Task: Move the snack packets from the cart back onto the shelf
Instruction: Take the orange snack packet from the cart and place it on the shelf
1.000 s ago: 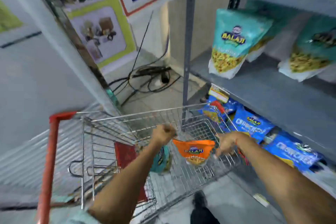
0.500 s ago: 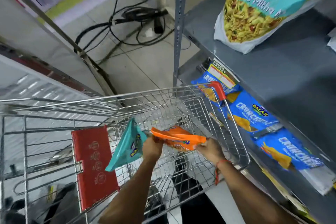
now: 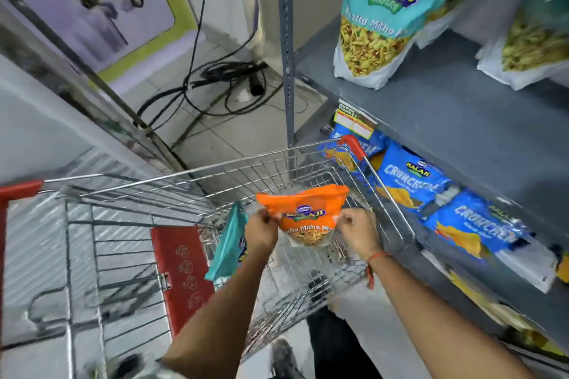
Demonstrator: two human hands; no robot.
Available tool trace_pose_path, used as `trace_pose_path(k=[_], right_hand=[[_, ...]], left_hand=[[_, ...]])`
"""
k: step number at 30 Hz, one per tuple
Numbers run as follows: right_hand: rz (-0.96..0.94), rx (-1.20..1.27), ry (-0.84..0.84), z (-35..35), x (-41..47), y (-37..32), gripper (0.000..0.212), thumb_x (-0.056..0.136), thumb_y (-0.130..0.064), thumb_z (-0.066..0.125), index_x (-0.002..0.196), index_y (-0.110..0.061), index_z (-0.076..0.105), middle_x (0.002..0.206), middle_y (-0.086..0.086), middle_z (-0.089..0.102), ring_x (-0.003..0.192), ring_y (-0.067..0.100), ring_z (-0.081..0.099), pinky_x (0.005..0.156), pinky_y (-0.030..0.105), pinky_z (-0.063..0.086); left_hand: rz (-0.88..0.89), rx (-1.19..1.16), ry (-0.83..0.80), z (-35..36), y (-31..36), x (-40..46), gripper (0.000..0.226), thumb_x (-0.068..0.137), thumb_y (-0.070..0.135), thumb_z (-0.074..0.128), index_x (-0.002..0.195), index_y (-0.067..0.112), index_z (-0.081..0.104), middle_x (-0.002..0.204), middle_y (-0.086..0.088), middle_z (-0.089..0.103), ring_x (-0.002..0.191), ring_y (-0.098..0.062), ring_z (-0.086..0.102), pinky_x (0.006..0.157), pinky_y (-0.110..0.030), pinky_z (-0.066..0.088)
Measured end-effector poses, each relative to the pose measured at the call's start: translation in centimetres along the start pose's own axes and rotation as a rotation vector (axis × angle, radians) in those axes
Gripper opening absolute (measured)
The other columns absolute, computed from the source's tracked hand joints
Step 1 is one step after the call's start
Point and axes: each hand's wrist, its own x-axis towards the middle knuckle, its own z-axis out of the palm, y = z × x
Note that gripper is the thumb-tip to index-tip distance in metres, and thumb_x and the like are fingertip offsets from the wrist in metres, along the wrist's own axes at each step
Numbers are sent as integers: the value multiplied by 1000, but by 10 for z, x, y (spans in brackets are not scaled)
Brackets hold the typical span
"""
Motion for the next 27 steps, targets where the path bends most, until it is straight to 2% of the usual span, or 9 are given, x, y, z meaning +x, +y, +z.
trace_pose_path(k=[3,6,10,13,16,20,23,25,27], right_hand=[[-40,67,149,-15,-25,-22,26,78,-15,57,58,1,54,50,15,49,52,16,44,54,39,45],[-105,152,321,-39,-56,-51,20,79,-15,60,67,1,66,63,23,67,61,30,64,63,42,51],[-163,165,487,-90,-93,-87,24,82,-25,59,70,-5,65,67,16,70,66,29,65,63,38,48],[-189,216,587,-141,-120,-112,25,85,-22,59,60,-19,59,57,2,63,58,20,58,58,23,40],[-208,240,691,-197,-147,-133,32,85,-21,61,55,-28,51,55,-4,57,54,11,51,55,11,36],[-206,301,778,-276,-180,-150,21,83,-20,63,62,-21,60,71,6,67,69,17,57,67,29,44],[-205,228,858,-320,-205,-159,21,83,-19,62,63,-18,61,72,1,64,70,14,55,58,7,37],[-192,189,923,-339,-218,-160,26,83,-21,62,57,-24,58,68,-6,62,68,10,55,58,3,36],[-185,181,942,-350,-226,-156,29,83,-21,61,54,-26,56,65,-8,61,66,9,55,57,8,38]], left_hand=[[162,-33,-6,-30,29,-31,27,91,26,58,95,0,66,99,-27,72,96,-38,68,72,-40,47],[306,-99,-2,-56,58,-56,30,90,31,56,95,3,66,100,-26,72,96,-38,68,78,-42,49],[478,-206,-17,-82,109,-85,27,84,41,59,81,15,62,81,-13,74,77,-29,70,76,-40,55],[608,-229,-79,-99,161,-116,20,82,36,64,71,20,61,75,-4,72,70,-21,67,76,-36,55],[707,-234,-168,-112,215,-148,23,76,44,66,63,24,65,78,-7,77,72,-25,72,77,-46,61],[787,-252,-301,-126,287,-208,21,81,31,69,65,18,64,91,-15,77,81,-28,73,82,-43,60],[876,-268,-378,-126,324,-240,22,83,24,68,64,16,63,94,-22,75,79,-29,70,84,-48,58],[906,-271,-414,-121,339,-253,24,83,23,69,61,16,64,93,-23,75,77,-28,67,84,-50,57],[930,-278,-436,-112,348,-259,27,82,24,69,56,17,65,91,-23,76,77,-29,68,84,-52,57]])
